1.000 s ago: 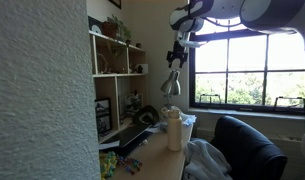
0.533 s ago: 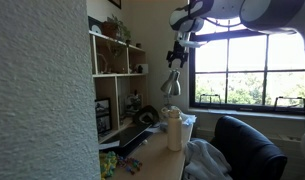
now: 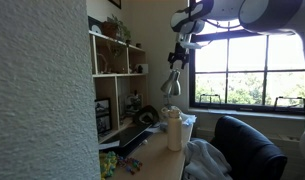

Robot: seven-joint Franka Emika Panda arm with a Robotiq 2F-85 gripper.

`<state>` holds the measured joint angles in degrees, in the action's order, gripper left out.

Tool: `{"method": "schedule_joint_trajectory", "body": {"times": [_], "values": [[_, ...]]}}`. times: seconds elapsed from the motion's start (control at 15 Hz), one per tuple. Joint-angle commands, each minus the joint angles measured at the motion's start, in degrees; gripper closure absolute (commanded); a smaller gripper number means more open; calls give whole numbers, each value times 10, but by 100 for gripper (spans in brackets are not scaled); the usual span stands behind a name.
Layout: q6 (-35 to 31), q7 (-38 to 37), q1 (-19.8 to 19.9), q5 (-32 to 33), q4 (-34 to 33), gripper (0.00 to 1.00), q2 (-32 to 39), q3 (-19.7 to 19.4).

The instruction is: Tighten the knob on the desk lamp

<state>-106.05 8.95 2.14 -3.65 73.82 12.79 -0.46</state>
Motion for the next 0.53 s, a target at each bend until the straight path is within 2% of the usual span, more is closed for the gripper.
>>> {"method": "schedule_joint_trajectory", "body": {"times": [0.0, 0.47], "values": [[16, 18, 7, -14, -23, 35, 9, 1], [7, 17, 8, -13, -23, 88, 9, 1]]}}
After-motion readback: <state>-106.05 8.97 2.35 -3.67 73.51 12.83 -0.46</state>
